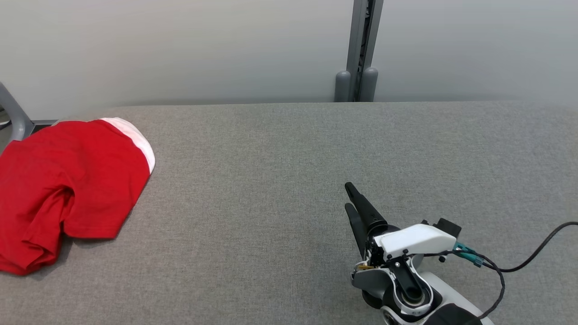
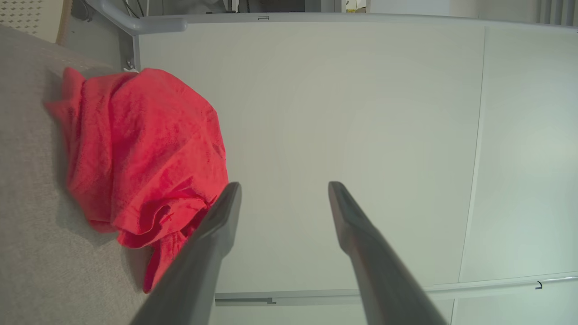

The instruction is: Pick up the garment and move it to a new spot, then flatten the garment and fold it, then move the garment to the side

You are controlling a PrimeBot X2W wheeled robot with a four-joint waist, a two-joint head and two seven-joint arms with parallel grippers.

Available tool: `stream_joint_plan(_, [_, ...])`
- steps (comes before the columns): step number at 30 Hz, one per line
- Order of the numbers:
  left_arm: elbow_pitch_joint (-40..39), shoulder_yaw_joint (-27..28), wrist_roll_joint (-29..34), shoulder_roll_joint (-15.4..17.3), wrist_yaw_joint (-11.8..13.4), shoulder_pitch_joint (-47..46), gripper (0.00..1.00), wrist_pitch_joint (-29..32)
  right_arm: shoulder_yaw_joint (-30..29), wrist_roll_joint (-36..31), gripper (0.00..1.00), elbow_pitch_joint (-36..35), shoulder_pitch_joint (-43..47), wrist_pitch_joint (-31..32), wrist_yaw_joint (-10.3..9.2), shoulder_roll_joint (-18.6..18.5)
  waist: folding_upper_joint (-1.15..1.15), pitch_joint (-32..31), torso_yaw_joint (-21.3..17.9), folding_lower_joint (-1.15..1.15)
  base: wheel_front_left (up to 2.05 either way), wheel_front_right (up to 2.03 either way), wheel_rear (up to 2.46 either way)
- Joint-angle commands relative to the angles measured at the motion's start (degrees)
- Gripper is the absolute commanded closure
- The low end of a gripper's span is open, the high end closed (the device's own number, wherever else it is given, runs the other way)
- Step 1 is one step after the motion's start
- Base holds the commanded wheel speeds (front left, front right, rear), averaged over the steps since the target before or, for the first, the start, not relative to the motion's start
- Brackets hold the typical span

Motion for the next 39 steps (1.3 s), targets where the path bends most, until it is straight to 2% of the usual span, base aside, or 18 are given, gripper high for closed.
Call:
stream_joint_plan(1, [-1.8, -1.92, 0.23, 1.05, -0.1, -0.66, 0.0, -1.25, -1.36, -1.07, 0.0, -1.73, -0.54, -0.03, 0.17, -0.13, 0.0, -0.02, 0.01, 0.0, 0.0, 0.0, 0.0])
stream_joint_plan(21, [-7.85, -16.41, 2.95, -1.47, -0.14, 0.71, 0.0, -13.72, -10.21, -7.1, 0.0, -8.97, 4.67, -0.06, 0.22, -0.27, 0.0, -0.24, -0.07, 0.0, 0.0, 0.0, 0.0])
stream_joint_plan(39, [-10.95, -25.32, 6.98, -3.21, -0.17, 1.57, 0.0, -21.89, -15.45, -12.11, 0.0, -13.67, 7.94, 0.12, 0.26, -0.96, 0.0, -0.34, -0.2, 0.0, 0.0, 0.0, 0.0])
